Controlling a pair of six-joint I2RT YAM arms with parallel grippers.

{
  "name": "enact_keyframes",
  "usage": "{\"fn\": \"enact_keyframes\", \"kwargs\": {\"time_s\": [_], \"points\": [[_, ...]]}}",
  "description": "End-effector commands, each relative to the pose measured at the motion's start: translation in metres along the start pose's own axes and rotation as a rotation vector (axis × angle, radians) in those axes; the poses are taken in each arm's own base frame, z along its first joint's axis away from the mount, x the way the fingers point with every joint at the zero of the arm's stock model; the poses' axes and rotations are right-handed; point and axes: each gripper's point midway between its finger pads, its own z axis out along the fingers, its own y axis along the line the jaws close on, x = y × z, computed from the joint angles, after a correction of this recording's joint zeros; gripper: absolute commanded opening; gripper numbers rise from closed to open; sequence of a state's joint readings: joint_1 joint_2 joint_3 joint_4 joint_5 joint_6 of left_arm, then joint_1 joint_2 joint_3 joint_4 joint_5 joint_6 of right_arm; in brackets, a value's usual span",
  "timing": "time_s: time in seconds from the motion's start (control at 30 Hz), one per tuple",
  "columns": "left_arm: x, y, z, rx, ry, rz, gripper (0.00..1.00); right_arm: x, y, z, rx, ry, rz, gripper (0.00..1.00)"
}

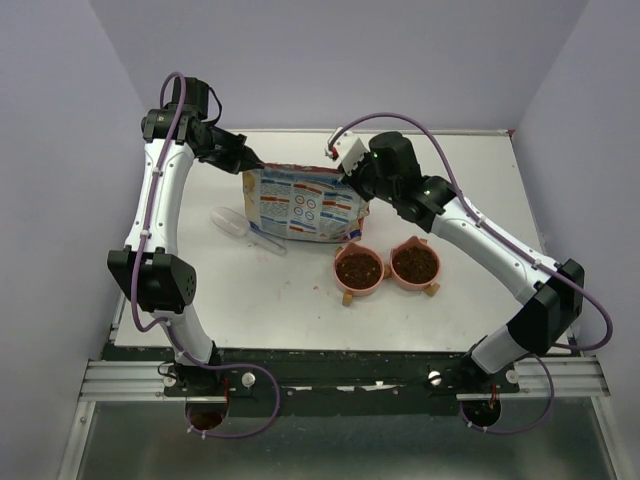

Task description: Serve the pet food

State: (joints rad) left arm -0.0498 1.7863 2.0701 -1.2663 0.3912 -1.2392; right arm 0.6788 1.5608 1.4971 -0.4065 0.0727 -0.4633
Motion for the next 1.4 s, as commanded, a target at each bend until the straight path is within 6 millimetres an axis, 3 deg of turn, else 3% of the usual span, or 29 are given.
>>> {"fn": "enact_keyframes", "kwargs": {"time_s": [0.0,0.03,0.1,0.13,0.17,0.27,0.3,0.33,0.37,0.4,0.43,0.47,0.57,0.63,0.7,0.73,0.83,0.9,1.03,1.1,1.17,1.27,1.3,1.37], "points": [[-0.075,0.009,-0.033,0.003,-0.312,-0.023,0.00,0.105,-0.082,-0.058,0.317,0.414,-0.012,0.00],[-0.075,0.010,-0.032,0.001,-0.309,-0.025,0.00,0.106,-0.082,-0.058,0.321,0.417,-0.012,0.00],[-0.076,0.010,-0.032,0.001,-0.310,-0.026,0.00,0.108,-0.084,-0.060,0.339,0.416,-0.010,0.18],[-0.076,0.009,-0.032,0.003,-0.311,-0.026,0.00,0.110,-0.084,-0.060,0.342,0.423,-0.015,0.14],[-0.076,0.009,-0.032,0.003,-0.310,-0.026,0.00,0.111,-0.083,-0.061,0.332,0.430,-0.017,0.00],[-0.075,0.010,-0.031,0.000,-0.309,-0.025,0.00,0.110,-0.085,-0.064,0.338,0.418,-0.003,0.00],[-0.075,0.011,-0.031,-0.001,-0.308,-0.026,0.00,0.110,-0.086,-0.064,0.342,0.421,-0.005,0.05],[-0.075,0.010,-0.032,0.002,-0.308,-0.026,0.00,0.111,-0.087,-0.065,0.352,0.416,-0.003,0.23],[-0.075,0.010,-0.031,0.002,-0.305,-0.027,0.00,0.111,-0.087,-0.065,0.352,0.414,-0.007,0.27],[-0.075,0.008,-0.032,0.010,-0.306,-0.025,0.00,0.111,-0.086,-0.065,0.344,0.413,-0.008,0.21],[-0.074,0.008,-0.031,0.012,-0.301,-0.024,0.00,0.112,-0.085,-0.065,0.335,0.419,-0.010,0.05],[-0.074,0.008,-0.031,0.014,-0.297,-0.025,0.00,0.112,-0.084,-0.065,0.328,0.418,-0.007,0.00],[-0.073,0.007,-0.030,0.021,-0.293,-0.020,0.00,0.105,-0.082,-0.062,0.309,0.393,0.013,0.01],[-0.070,0.006,-0.029,0.038,-0.281,-0.010,0.00,0.099,-0.085,-0.061,0.318,0.380,0.026,0.33],[-0.067,0.003,-0.029,0.060,-0.265,-0.003,0.00,0.089,-0.084,-0.060,0.293,0.351,0.035,0.34],[-0.064,0.002,-0.028,0.066,-0.250,0.001,0.06,0.086,-0.085,-0.059,0.293,0.342,0.037,0.34],[-0.054,-0.001,-0.029,0.079,-0.221,0.015,0.34,0.075,-0.080,-0.056,0.256,0.308,0.043,0.37],[-0.046,-0.002,-0.030,0.079,-0.207,0.026,0.46,0.063,-0.072,-0.053,0.216,0.275,0.045,0.39],[-0.032,-0.001,-0.026,0.075,-0.173,0.031,0.56,0.048,-0.055,-0.045,0.173,0.237,0.037,0.52],[-0.014,-0.004,-0.022,0.076,-0.138,0.057,0.58,0.043,-0.056,-0.043,0.179,0.225,0.063,0.59],[-0.006,-0.004,-0.021,0.075,-0.124,0.057,0.61,0.040,-0.058,-0.045,0.192,0.216,0.099,0.68],[-0.001,-0.008,-0.022,0.097,-0.118,0.059,0.63,0.041,-0.067,-0.051,0.265,0.224,0.165,0.74],[0.000,-0.011,-0.026,0.110,-0.123,0.067,0.63,0.039,-0.069,-0.054,0.281,0.223,0.189,0.79],[-0.005,-0.016,-0.037,0.125,-0.154,0.092,0.64,0.036,-0.072,-0.063,0.308,0.217,0.241,0.99]]}}
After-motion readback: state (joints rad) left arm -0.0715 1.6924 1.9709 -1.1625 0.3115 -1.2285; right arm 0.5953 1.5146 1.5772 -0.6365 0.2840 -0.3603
